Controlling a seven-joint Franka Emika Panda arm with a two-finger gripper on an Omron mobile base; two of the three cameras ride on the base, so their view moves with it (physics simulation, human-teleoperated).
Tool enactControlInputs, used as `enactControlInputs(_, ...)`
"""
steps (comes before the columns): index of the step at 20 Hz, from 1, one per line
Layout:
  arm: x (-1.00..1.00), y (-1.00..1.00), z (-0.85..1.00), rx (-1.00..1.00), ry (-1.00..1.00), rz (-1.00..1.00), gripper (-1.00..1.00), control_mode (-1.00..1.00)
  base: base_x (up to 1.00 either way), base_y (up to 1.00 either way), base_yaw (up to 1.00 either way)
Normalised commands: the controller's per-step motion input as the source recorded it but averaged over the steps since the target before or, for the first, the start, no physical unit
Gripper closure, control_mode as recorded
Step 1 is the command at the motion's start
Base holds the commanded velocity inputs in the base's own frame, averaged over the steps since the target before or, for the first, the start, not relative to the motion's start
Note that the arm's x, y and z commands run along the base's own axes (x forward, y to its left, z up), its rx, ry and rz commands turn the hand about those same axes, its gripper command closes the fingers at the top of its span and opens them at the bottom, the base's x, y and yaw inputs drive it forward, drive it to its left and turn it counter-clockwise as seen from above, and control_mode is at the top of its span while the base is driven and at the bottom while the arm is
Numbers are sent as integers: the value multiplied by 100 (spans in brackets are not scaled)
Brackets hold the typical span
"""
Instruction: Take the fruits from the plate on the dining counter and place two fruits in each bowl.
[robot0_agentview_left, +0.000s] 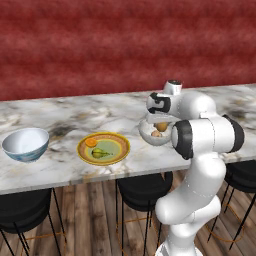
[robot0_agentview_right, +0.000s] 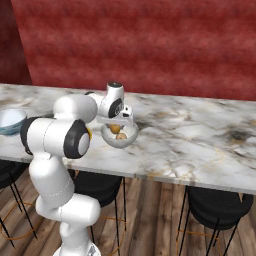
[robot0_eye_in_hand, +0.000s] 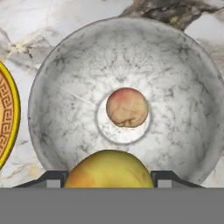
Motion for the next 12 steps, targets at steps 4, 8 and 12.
enactControlInputs(4,1,0,-19,0,-1,1,100,-100,0,0,0)
enactControlInputs(8,0,-6,0,0,-2,0,100,-100,0,0,0)
enactControlInputs(12,13,-6,0,0,-1,0,100,-100,0,0,0)
